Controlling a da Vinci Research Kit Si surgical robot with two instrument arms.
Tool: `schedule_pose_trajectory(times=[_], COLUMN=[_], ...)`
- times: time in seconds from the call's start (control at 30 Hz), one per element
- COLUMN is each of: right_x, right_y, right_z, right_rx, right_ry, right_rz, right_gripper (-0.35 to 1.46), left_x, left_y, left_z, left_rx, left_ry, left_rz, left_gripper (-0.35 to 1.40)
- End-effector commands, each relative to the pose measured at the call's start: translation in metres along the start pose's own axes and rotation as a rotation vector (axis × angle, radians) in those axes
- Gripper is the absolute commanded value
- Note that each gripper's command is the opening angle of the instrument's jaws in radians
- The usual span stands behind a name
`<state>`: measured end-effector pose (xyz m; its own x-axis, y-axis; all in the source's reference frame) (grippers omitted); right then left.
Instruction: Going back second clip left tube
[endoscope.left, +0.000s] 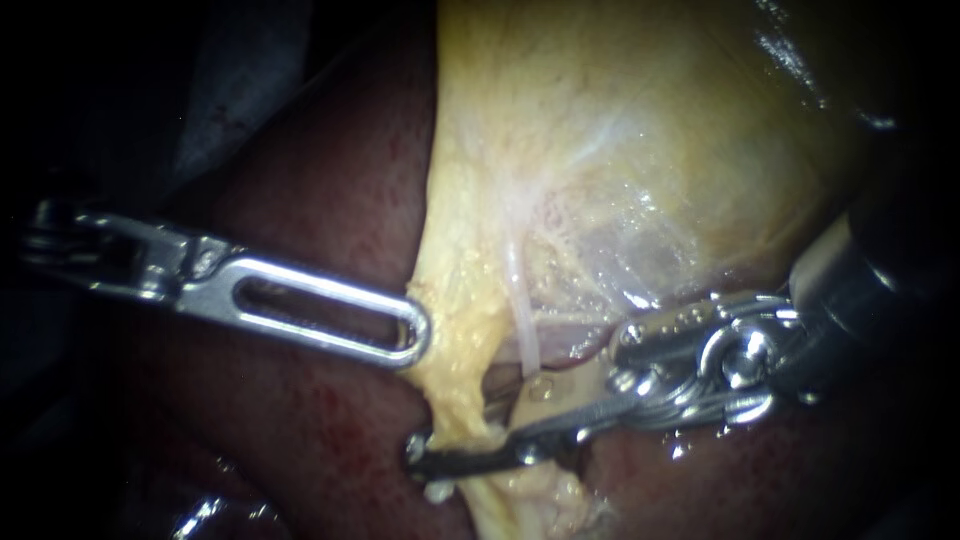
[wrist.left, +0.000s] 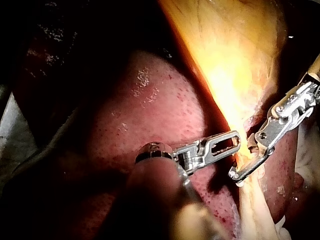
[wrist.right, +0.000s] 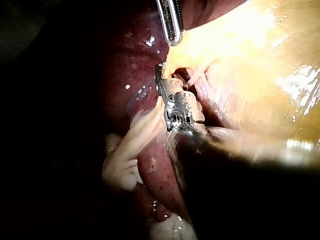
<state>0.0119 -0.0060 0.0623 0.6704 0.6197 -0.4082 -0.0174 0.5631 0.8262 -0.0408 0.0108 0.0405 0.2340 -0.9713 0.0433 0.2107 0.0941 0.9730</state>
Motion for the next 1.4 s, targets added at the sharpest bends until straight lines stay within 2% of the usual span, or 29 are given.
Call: schedule_pose_trajectory(times=[0.03, 0.4, 0.43, 0.53, 0.6, 0.63, 0.7, 1.1, 1.4], right_x=[0.0000, 0.0000, 0.0000, 0.0000, 0.0001, 0.0002, 0.0003, 0.0005, 0.0010], right_y=[0.0000, 0.0000, 0.0000, -0.0001, -0.0001, -0.0001, 0.0000, 0.0001, 0.0004], right_z=[0.0000, 0.0000, 0.0000, 0.0001, 0.0001, 0.0001, 0.0001, 0.0001, 0.0018], right_rx=[0.000, 0.001, 0.001, -0.008, -0.022, -0.049, -0.062, -0.069, -0.073], right_ry=[0.000, -0.001, -0.001, 0.006, 0.017, 0.038, 0.043, 0.046, 0.055], right_rz=[-0.001, -0.001, -0.001, -0.001, -0.001, -0.001, -0.023, -0.056, -0.068], right_gripper=[-0.35, -0.35, -0.30, 0.11, 0.25, 0.32, 0.41, 0.48, 0.47], left_x=[0.0000, 0.0000, 0.0000, 0.0000, 0.0000, 0.0000, 0.0000, 0.0000, 0.0000], left_y=[0.0000, 0.0000, 0.0000, 0.0000, 0.0000, 0.0000, 0.0000, 0.0000, 0.0000], left_z=[0.0000, 0.0000, 0.0000, 0.0000, 0.0000, 0.0000, 0.0000, 0.0000, 0.0000], left_rx=[0.001, 0.001, 0.001, 0.001, 0.001, 0.001, 0.001, 0.001, 0.001], left_ry=[0.000, 0.000, 0.000, 0.000, 0.000, 0.000, 0.000, 0.000, 0.000], left_rz=[0.000, 0.000, 0.000, 0.000, 0.000, 0.000, 0.000, 0.000, 0.000], left_gripper=[-0.35, -0.35, -0.35, -0.35, -0.35, -0.35, -0.35, -0.35, -0.35])
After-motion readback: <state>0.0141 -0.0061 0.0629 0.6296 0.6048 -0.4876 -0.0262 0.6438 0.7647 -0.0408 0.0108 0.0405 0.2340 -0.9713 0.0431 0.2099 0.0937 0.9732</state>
